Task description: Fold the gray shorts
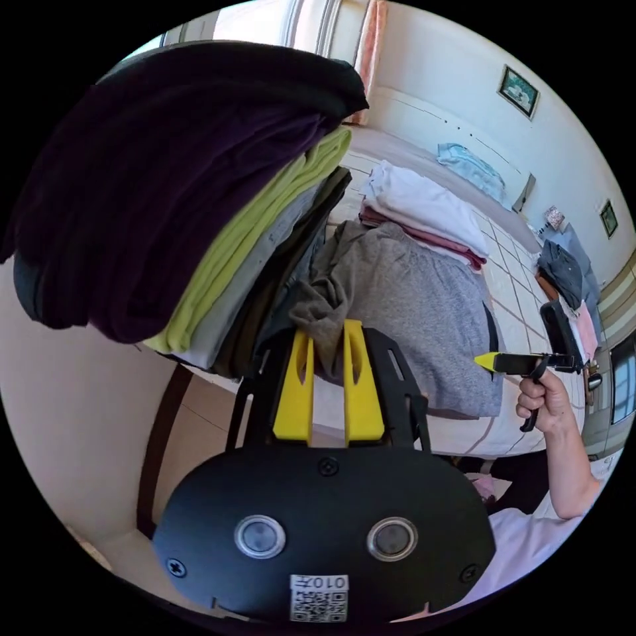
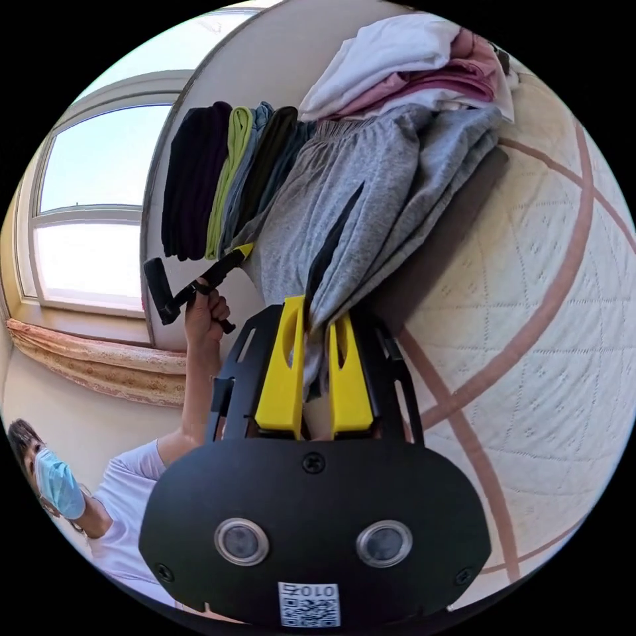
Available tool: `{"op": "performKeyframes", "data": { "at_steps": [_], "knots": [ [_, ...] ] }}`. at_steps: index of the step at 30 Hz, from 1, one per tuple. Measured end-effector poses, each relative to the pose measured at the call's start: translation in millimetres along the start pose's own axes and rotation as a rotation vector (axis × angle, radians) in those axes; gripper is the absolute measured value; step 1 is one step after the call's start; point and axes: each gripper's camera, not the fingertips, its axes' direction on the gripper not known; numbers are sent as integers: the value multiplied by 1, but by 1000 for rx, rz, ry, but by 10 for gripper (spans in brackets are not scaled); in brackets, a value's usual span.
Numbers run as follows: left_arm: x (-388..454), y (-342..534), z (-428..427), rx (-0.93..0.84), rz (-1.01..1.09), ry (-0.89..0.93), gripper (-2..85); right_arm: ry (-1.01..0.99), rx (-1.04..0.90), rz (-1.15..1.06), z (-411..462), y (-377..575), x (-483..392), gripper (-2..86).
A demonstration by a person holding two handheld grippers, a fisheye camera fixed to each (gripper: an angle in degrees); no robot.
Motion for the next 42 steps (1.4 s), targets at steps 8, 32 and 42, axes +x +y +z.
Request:
{"op": "performKeyframes", "data": {
  "at_steps": [8, 32, 42],
  "knots": [
    [41, 28, -75, 37, 88, -229, 61, 423, 265, -194, -39, 73, -80, 64],
    [188, 41, -80, 142, 227, 50, -2, 624, 740, -322, -197, 323, -131, 76],
    [331, -9, -66, 225, 445, 543, -2, 817, 964, -11, -311, 452, -62, 120]
  ]
}}
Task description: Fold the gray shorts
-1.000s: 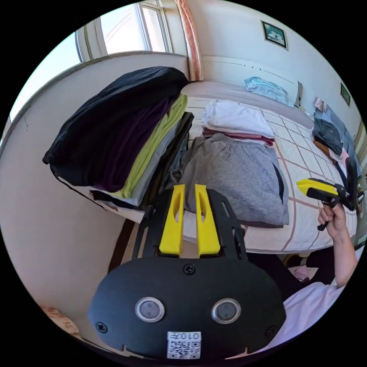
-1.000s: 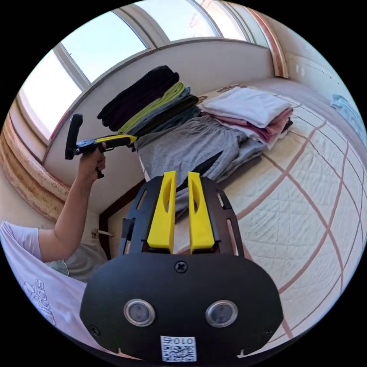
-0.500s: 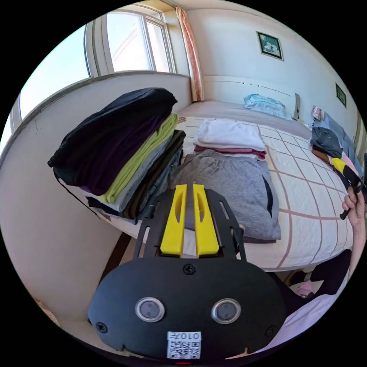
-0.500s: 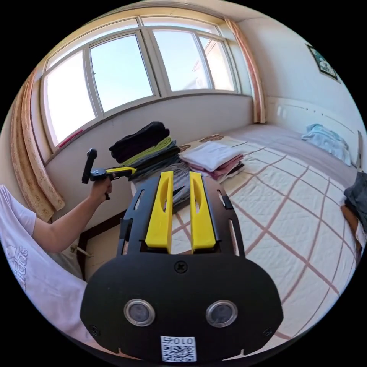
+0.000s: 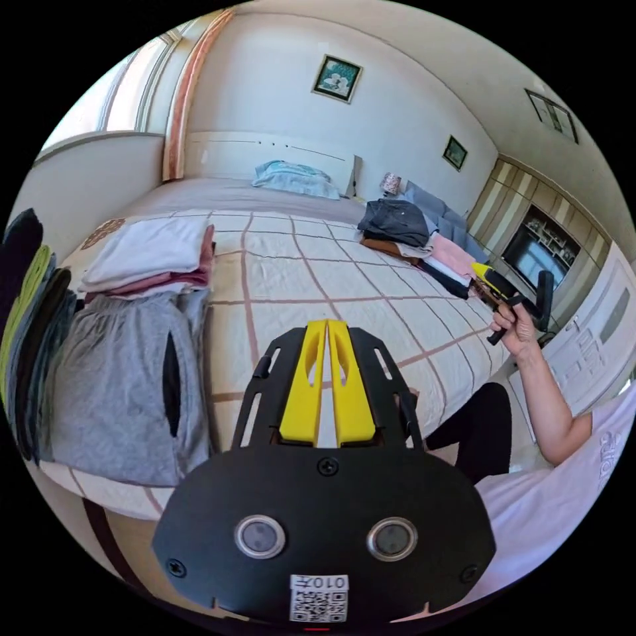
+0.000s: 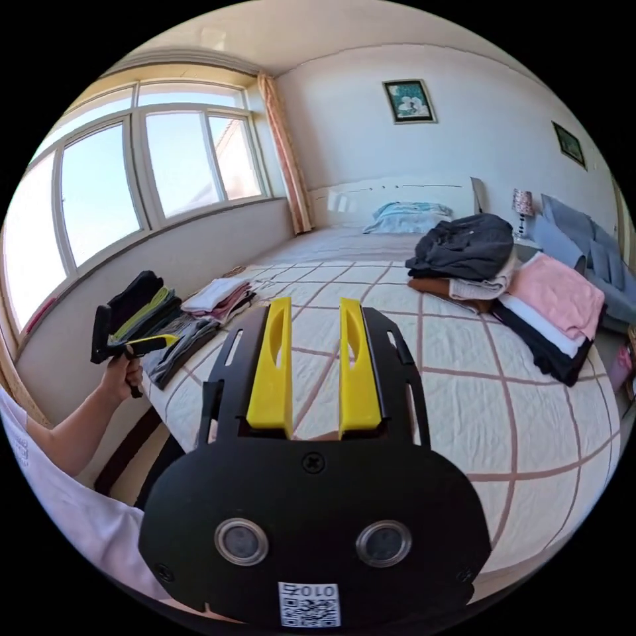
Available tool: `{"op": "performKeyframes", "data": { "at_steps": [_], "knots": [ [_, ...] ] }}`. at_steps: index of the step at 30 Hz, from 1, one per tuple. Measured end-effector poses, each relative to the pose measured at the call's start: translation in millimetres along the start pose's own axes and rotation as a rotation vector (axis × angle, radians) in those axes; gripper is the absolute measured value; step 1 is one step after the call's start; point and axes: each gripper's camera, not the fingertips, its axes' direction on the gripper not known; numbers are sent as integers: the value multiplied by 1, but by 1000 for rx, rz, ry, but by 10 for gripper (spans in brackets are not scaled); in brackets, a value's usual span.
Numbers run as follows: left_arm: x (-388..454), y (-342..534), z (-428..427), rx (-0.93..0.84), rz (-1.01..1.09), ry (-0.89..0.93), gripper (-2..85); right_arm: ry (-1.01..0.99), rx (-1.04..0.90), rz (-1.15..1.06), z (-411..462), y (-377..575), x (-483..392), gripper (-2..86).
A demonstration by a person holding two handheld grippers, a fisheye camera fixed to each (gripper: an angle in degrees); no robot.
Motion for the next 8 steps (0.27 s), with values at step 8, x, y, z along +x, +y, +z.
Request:
{"op": "performKeyframes", "data": {
  "at_steps": [8],
  "knots": [
    [80, -44, 77, 36, 169, 274, -2, 279, 8, 21, 25, -53, 119, 154]
  ]
}}
